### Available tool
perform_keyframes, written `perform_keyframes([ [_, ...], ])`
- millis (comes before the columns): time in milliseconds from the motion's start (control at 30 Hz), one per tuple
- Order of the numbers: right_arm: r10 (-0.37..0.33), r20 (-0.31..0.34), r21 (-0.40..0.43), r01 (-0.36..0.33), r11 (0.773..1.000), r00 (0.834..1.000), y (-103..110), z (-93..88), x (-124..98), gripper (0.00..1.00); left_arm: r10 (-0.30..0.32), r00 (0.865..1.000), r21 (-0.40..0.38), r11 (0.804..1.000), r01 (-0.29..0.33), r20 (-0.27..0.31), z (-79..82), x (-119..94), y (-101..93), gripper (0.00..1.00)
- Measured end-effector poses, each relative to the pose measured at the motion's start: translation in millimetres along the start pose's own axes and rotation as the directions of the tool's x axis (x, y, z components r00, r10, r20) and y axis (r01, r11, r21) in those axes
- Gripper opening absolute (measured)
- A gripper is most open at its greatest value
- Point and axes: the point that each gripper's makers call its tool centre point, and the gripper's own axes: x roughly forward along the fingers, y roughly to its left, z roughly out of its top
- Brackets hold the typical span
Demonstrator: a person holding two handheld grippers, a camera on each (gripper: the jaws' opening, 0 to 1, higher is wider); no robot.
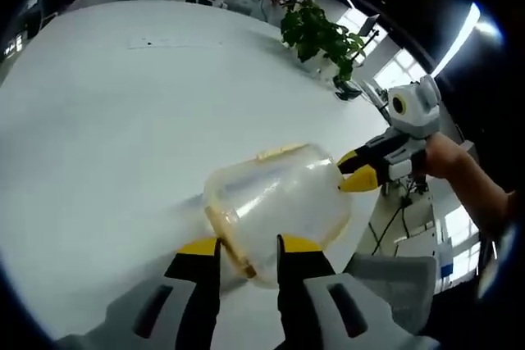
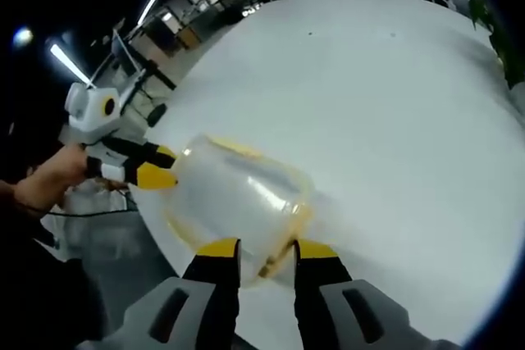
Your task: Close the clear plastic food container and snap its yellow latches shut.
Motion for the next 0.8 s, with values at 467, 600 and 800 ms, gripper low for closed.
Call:
perform_keyframes([
  [467,-0.026,0.015,-0.245,0.029,0.969,1.000,-1,8.9,-1,0.28,0.074,0.997,0.246,0.966,-0.080,0.032,8.5,0,-1.9,0.30],
  [600,-0.025,0.023,-0.245,0.030,0.969,0.999,0,8.3,-1,0.29,0.074,0.997,0.244,0.967,-0.077,0.023,10.9,-3,1.1,0.30],
  [800,-0.050,0.053,-0.370,0.066,0.927,0.997,-3,15.8,-5,0.26,0.082,0.994,0.295,0.950,-0.098,0.067,25.3,-11,0.5,0.30],
])
